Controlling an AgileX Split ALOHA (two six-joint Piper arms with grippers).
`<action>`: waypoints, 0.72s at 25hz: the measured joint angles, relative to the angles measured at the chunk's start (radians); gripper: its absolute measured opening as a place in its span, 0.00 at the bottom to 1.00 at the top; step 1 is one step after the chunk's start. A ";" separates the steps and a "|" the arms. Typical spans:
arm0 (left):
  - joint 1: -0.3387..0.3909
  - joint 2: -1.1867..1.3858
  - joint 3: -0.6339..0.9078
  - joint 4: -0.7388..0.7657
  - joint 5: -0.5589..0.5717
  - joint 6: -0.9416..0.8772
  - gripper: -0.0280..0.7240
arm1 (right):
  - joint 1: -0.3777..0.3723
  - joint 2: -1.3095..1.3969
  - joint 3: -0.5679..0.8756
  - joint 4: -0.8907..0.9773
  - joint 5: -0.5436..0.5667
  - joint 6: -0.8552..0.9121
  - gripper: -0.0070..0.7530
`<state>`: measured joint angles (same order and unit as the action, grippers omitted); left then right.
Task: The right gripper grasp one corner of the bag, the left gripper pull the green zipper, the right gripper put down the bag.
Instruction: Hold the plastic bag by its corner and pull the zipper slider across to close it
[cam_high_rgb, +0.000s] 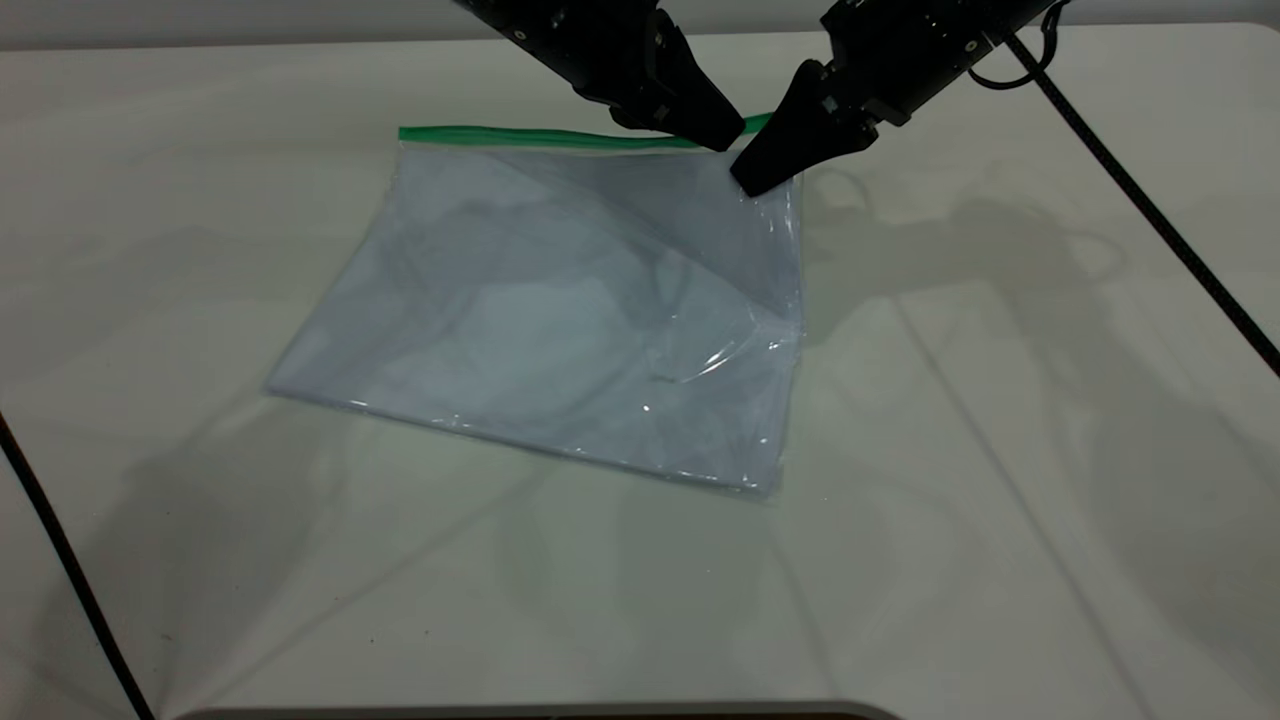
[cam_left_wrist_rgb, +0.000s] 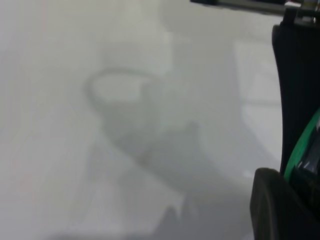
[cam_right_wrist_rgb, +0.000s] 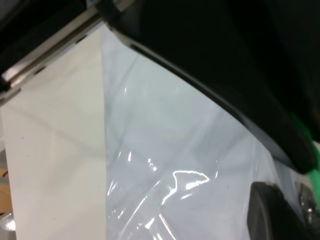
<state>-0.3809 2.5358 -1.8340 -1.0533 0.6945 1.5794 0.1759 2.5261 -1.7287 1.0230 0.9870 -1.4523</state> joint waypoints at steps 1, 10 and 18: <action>0.002 0.000 0.000 -0.001 0.000 0.000 0.12 | -0.006 0.000 0.000 0.004 0.002 -0.002 0.06; 0.019 0.000 -0.001 0.021 -0.018 0.002 0.12 | -0.055 0.000 0.000 0.014 0.024 -0.006 0.06; 0.037 0.002 -0.001 0.046 -0.051 0.029 0.13 | -0.091 -0.001 0.000 -0.014 0.017 -0.008 0.06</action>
<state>-0.3443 2.5377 -1.8352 -1.0069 0.6433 1.6079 0.0845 2.5254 -1.7287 1.0090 1.0038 -1.4603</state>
